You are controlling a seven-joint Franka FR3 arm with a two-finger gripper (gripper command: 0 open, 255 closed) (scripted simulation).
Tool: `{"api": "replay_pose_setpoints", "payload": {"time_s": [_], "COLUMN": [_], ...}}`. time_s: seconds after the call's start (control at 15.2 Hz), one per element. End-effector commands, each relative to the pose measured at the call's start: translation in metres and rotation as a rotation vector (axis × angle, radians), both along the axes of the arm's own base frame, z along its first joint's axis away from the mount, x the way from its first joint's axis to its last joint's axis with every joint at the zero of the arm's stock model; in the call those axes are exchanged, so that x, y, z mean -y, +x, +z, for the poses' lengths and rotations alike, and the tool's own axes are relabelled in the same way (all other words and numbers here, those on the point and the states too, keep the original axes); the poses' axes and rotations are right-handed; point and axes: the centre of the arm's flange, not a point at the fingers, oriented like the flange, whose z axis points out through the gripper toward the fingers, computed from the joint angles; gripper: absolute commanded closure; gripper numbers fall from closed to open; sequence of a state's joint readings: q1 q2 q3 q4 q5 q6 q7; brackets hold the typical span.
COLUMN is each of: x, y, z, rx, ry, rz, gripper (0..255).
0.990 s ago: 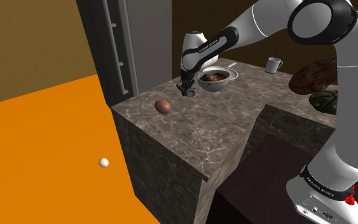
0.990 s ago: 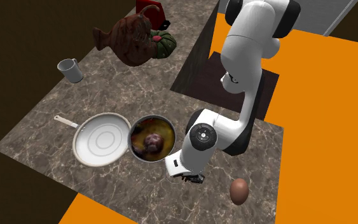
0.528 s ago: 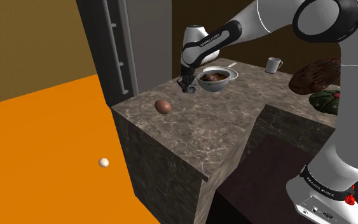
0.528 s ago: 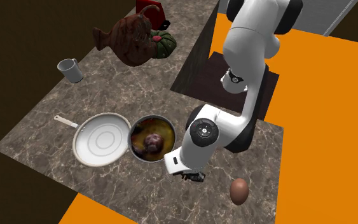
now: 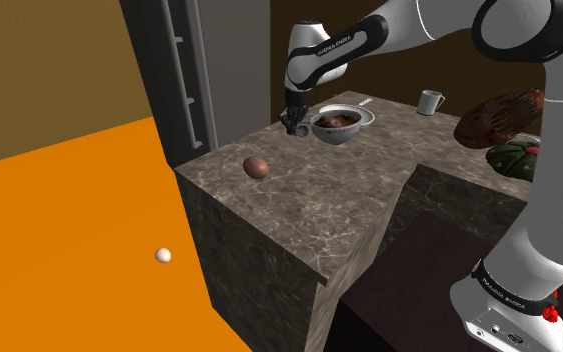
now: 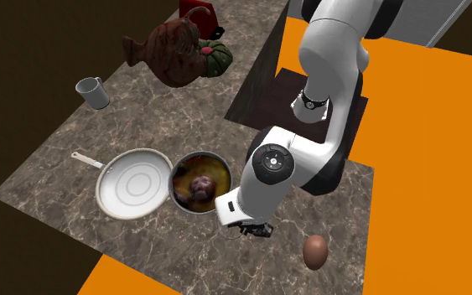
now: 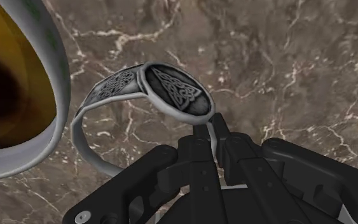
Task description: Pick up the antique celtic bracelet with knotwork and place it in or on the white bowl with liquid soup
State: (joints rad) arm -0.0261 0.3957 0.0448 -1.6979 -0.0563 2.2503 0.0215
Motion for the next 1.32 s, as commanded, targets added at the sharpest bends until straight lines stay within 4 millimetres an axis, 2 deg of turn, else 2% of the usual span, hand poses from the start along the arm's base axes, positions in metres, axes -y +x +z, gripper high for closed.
{"api": "replay_pose_setpoints", "payload": {"time_s": [0.0, 1.12, 1.19, 1.25], "x": [0.0, 0.0, 0.0, 0.012], "y": [0.0, 0.0, 0.0, -0.006], "z": [0.01, 0.1, 0.101, 0.1], "rx": [-0.001, -0.001, -0.001, -0.001], "ry": [0.0, 0.0, 0.0, 0.0], "rz": [0.0, 0.0, 0.0, 0.0], "gripper": [255, 255, 255, 255]}}
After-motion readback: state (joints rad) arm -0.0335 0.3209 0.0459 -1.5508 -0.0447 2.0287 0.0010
